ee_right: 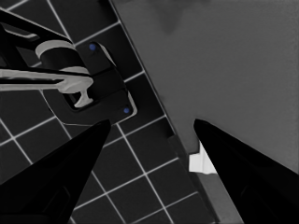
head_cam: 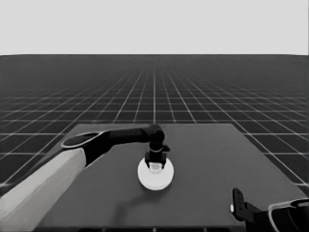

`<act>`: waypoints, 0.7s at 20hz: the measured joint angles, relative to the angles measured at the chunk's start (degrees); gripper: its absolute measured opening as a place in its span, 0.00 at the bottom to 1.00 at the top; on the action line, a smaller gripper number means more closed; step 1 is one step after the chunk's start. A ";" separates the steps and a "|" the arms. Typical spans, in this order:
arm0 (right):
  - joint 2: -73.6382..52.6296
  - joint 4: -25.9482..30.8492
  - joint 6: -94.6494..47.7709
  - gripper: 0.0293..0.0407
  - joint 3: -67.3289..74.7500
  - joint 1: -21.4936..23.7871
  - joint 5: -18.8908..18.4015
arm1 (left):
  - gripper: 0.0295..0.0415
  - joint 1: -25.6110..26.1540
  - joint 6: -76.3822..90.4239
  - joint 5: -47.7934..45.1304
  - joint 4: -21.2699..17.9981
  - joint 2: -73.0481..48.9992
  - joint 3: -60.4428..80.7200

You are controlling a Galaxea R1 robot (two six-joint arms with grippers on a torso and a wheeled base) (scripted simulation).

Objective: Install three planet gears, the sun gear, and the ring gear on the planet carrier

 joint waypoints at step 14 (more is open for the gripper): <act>0.00 0.00 0.00 0.81 0.00 0.00 0.00 | 0.44 0.02 7.00 0.01 0.00 -0.01 0.00</act>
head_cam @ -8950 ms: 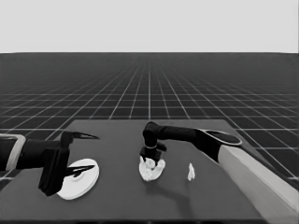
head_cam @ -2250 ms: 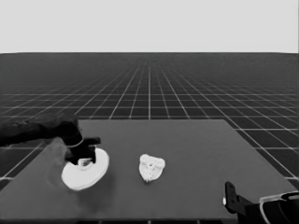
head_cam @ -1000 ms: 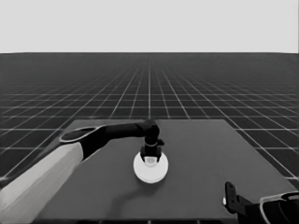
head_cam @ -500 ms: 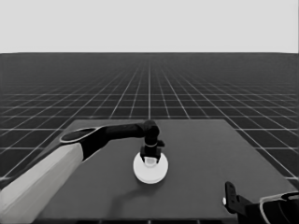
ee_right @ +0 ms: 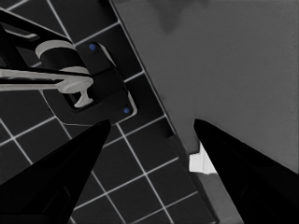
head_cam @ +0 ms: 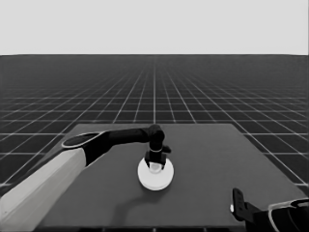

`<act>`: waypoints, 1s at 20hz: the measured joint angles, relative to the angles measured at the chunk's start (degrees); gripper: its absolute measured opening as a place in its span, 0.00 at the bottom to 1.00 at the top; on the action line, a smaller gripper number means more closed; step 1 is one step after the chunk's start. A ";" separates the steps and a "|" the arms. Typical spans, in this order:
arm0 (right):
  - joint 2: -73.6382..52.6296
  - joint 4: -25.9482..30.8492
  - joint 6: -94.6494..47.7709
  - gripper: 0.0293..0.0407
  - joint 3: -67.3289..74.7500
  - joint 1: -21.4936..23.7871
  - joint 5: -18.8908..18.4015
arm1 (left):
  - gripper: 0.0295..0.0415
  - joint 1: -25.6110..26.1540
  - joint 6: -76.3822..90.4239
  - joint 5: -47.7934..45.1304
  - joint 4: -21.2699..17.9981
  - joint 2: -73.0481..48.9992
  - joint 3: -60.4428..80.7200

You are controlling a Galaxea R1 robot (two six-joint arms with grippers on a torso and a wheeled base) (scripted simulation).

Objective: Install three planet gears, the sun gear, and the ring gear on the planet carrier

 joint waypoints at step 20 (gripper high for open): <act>0.00 0.00 0.00 0.81 0.00 0.00 0.00 | 0.44 0.00 10.00 0.00 0.00 0.00 0.00</act>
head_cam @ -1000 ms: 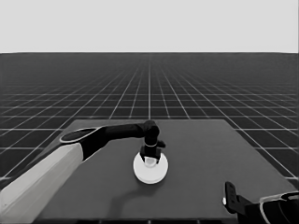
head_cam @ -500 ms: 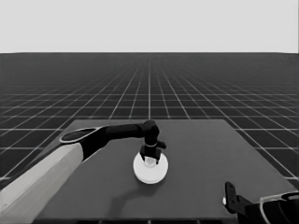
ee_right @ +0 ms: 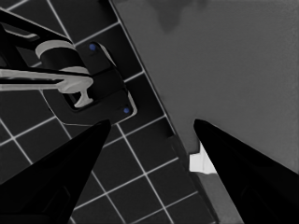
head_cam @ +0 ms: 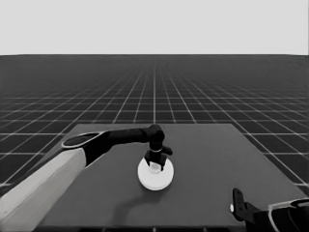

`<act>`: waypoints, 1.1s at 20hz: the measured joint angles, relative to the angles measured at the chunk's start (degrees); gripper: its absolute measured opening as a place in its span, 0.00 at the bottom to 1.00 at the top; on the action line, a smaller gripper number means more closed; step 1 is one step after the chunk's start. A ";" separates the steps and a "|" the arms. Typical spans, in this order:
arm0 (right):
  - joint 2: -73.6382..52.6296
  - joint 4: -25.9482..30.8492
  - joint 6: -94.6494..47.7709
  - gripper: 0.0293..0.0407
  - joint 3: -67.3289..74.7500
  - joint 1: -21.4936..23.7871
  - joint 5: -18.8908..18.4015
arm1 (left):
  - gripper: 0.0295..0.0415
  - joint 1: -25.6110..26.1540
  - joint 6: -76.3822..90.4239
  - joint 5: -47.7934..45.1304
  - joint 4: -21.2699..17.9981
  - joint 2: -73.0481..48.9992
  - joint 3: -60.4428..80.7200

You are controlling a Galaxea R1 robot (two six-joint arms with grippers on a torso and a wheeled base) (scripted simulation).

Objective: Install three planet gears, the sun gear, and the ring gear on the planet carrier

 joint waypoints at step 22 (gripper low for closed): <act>0.00 0.00 0.00 0.81 0.00 0.00 0.00 | 0.75 -0.06 7.71 -0.01 -0.01 0.01 0.02</act>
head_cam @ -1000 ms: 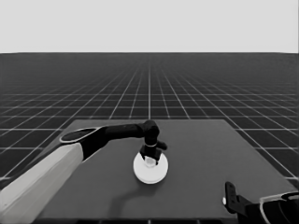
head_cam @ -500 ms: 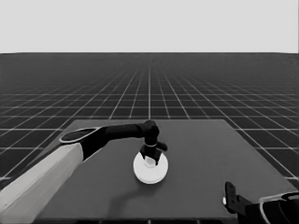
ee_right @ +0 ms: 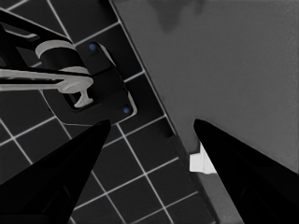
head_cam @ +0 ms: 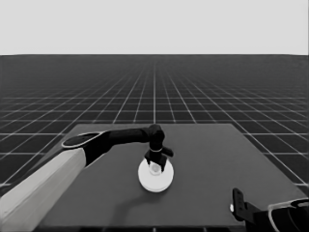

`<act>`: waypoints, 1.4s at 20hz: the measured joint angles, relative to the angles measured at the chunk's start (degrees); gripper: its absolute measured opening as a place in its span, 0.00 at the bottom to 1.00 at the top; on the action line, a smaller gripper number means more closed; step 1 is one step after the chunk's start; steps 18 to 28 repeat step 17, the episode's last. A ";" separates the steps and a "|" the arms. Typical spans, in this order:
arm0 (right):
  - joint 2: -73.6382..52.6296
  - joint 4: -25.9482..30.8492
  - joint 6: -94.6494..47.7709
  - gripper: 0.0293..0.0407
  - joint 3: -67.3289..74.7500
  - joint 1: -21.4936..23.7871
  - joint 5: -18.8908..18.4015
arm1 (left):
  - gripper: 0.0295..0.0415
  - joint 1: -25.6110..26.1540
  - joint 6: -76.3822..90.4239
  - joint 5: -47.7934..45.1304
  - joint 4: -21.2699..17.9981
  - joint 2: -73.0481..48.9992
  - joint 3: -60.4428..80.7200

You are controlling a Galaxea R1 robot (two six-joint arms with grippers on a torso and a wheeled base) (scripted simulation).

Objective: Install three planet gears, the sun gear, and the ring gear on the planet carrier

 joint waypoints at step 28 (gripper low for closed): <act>35.12 33.42 55.45 0.81 -35.25 26.27 -21.05 | 0.77 -22.47 56.36 -43.99 3.85 -70.42 73.67</act>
